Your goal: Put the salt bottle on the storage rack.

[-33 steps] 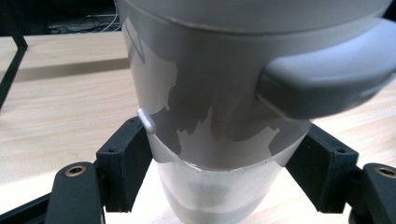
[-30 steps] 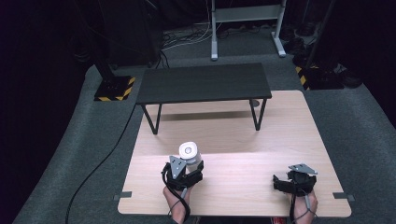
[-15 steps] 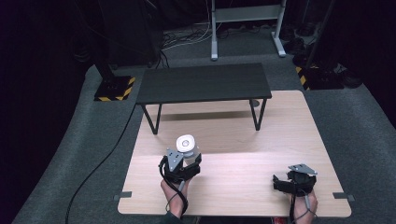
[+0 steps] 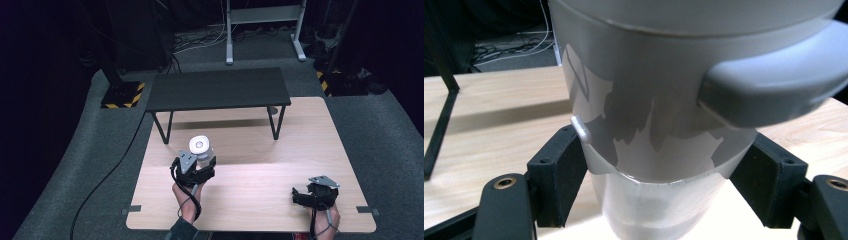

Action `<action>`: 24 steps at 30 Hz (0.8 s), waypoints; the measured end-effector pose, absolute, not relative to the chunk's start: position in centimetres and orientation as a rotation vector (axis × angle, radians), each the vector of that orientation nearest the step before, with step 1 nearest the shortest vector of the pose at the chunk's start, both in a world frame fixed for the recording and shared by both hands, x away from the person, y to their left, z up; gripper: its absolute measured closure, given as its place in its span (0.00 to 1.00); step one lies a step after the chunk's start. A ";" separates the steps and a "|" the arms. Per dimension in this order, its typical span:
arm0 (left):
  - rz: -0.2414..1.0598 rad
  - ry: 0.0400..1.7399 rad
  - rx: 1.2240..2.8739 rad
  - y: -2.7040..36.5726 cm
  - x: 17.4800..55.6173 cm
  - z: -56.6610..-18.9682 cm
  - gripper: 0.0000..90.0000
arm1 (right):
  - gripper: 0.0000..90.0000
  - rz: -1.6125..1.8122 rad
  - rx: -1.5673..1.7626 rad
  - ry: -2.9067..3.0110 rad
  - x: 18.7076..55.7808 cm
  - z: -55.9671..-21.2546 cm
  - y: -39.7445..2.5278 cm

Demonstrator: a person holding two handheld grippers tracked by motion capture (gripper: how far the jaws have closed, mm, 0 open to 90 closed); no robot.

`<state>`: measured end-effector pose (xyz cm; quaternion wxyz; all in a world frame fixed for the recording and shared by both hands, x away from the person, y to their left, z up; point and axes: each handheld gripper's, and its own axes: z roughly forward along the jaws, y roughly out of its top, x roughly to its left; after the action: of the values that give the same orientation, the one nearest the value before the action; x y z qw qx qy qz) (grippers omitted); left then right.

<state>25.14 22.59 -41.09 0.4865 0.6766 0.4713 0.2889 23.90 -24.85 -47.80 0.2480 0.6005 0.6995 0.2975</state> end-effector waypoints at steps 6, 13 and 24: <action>0.701 1.136 1.633 23.1 26.1 -40.3 0.30 | 0.00 0.809 1.635 1.907 23.9 -47.8 -24.8; 0.702 1.128 1.623 23.6 27.2 -39.3 0.30 | 0.00 0.811 1.637 1.907 23.9 -47.8 -24.9; 0.716 1.116 1.615 24.2 28.5 -37.4 0.30 | 0.00 0.809 1.636 1.907 23.9 -47.8 -24.8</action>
<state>28.51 24.21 -37.39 0.5022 0.6685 0.4617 0.2962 23.90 -24.83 -47.79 0.2485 0.6003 0.6998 0.2969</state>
